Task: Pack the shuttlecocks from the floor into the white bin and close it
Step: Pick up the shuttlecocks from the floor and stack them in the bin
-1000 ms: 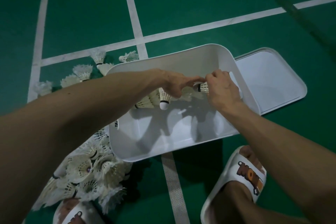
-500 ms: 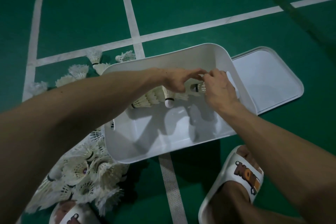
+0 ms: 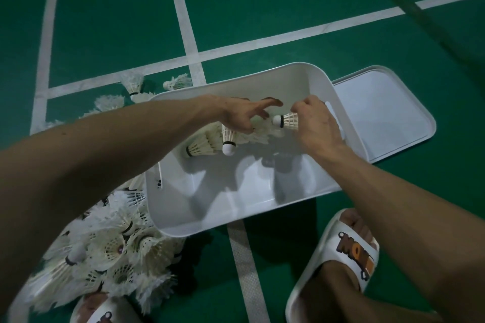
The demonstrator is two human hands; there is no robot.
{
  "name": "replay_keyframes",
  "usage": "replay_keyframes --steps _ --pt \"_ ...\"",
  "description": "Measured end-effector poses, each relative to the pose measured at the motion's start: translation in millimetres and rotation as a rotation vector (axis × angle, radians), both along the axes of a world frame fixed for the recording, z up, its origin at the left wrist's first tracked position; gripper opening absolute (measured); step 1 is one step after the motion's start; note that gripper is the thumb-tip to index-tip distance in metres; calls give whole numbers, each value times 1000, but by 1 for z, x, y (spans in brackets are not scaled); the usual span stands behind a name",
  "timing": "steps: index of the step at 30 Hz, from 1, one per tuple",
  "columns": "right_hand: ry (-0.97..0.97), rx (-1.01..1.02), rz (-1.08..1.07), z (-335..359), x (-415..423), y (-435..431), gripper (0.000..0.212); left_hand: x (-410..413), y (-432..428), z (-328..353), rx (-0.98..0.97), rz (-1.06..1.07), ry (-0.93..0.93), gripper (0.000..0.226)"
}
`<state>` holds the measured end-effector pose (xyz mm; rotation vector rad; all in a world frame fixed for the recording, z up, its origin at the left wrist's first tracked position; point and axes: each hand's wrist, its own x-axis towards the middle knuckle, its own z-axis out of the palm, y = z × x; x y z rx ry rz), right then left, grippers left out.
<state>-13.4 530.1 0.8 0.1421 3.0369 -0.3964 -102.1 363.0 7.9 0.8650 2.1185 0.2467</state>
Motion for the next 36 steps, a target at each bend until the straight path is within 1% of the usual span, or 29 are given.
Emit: replay_keyframes --steps 3,8,11,16,18,25,29,33,36 --pt "27 -59 -42 1 -1 -1 34 2 0 0 -1 -29 39 91" --pt "30 100 37 1 1 -3 36 0 -4 3 5 -13 13 93" --pt "24 150 58 3 -4 -2 34 1 -5 5 14 0 17 94" --pt "-39 225 102 -1 -11 -9 24 5 -6 4 3 -12 13 93" --pt "-30 225 111 -3 -16 -11 22 7 -7 5 3 -9 6 92" --pt "-11 221 131 -10 -25 -8 25 2 -7 12 15 -10 27 92" --pt "-65 228 147 -13 -22 -10 28 3 -7 10 29 -9 -11 91" --pt "-99 237 185 -12 -25 -9 30 6 -10 2 98 42 -65 88" --pt "-165 218 231 -11 -27 -15 33 6 -16 -2 148 80 -86 86"
